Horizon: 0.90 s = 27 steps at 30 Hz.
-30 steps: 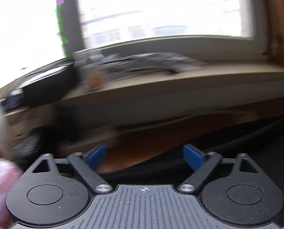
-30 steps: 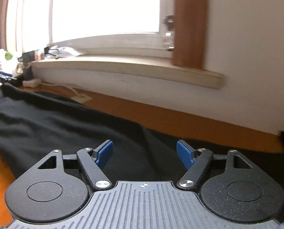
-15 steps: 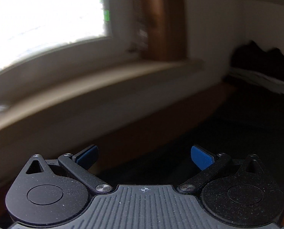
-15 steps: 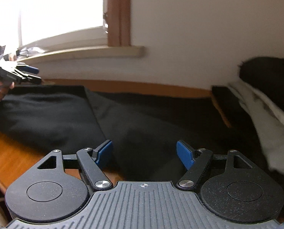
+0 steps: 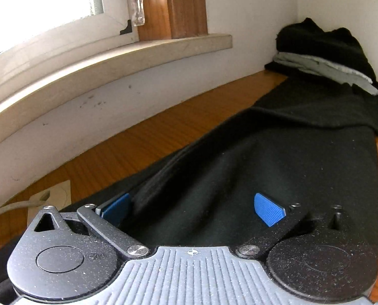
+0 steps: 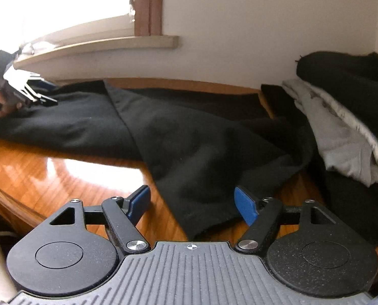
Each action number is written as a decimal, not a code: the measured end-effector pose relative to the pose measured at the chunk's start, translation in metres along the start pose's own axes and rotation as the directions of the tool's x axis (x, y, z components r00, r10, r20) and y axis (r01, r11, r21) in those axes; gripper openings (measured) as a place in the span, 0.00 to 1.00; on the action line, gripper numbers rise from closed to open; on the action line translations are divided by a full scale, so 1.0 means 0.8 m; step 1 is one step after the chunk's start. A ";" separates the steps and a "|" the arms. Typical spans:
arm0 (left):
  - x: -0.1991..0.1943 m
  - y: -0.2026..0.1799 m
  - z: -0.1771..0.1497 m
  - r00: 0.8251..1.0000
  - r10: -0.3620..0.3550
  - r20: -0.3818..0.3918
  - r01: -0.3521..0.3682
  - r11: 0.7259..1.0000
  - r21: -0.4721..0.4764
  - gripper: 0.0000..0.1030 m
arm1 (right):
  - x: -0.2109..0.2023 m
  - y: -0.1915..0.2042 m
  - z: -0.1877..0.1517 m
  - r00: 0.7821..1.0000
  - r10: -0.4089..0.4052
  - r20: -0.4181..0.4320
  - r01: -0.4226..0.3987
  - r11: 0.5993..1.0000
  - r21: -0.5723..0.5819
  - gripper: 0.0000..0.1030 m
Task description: Fold clothes
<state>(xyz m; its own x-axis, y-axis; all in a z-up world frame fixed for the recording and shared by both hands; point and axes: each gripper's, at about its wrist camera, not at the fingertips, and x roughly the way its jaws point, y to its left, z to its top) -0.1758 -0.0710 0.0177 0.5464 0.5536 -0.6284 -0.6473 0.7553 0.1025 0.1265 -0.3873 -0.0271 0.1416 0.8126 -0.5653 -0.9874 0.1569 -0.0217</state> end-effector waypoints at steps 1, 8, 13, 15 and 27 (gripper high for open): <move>-0.004 0.001 -0.001 1.000 0.002 0.002 -0.002 1.000 0.001 1.00 | -0.002 -0.001 0.000 1.000 -0.001 0.001 0.001 1.000 -0.001 0.51; -0.008 0.012 -0.002 1.000 -0.017 0.006 0.018 0.999 -0.046 1.00 | -0.009 -0.009 0.024 0.998 -0.069 0.008 0.069 0.997 -0.042 0.09; -0.011 0.028 -0.003 0.997 -0.067 0.023 0.069 0.991 -0.112 1.00 | -0.032 -0.023 0.075 0.981 -0.150 0.122 0.155 0.987 -0.038 0.08; -0.013 0.038 -0.004 0.994 -0.098 0.040 0.103 0.983 -0.153 1.00 | -0.036 -0.028 0.101 0.971 -0.173 0.168 0.183 0.982 -0.044 0.07; -0.022 0.067 -0.007 0.988 -0.126 0.091 0.146 0.949 -0.278 1.00 | 0.141 -0.076 0.246 0.962 -0.261 0.079 0.259 0.965 0.037 0.34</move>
<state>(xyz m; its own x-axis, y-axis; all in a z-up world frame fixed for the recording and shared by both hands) -0.2230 -0.0425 0.0301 0.6693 0.4839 -0.5638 -0.6823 0.7007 -0.2086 0.2168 -0.1947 0.0729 0.3997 0.7850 -0.4732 -0.9137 0.3828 -0.1367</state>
